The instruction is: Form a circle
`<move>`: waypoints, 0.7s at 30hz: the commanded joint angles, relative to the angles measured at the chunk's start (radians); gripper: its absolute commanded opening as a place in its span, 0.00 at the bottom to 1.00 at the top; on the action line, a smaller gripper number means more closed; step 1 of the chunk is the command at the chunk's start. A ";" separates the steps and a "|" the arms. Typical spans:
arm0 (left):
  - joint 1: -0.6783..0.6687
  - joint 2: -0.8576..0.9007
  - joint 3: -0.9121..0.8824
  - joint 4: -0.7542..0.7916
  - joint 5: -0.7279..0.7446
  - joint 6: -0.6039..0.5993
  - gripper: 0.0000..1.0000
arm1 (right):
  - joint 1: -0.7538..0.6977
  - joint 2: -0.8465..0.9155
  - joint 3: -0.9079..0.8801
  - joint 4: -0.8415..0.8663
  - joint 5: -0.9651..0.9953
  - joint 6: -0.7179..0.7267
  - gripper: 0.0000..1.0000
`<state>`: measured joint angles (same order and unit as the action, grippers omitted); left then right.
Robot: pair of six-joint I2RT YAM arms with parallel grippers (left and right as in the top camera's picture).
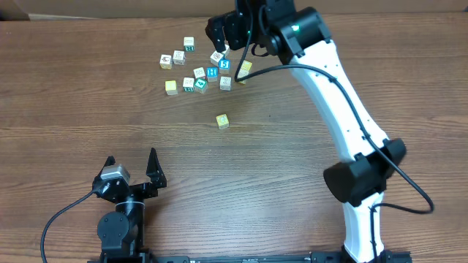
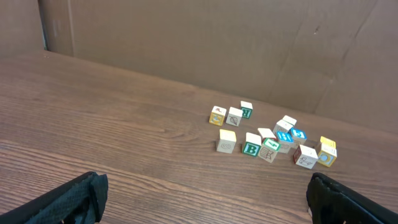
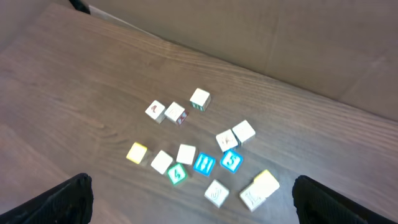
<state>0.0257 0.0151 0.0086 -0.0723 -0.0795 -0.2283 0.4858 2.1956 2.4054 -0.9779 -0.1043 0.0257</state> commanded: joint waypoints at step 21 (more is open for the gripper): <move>-0.005 -0.010 -0.003 0.001 0.002 0.023 0.99 | -0.003 0.353 0.003 0.395 0.097 -0.008 0.78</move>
<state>0.0257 0.0151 0.0086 -0.0727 -0.0795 -0.2279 0.4858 2.5080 2.4046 -0.6056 -0.0784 0.0227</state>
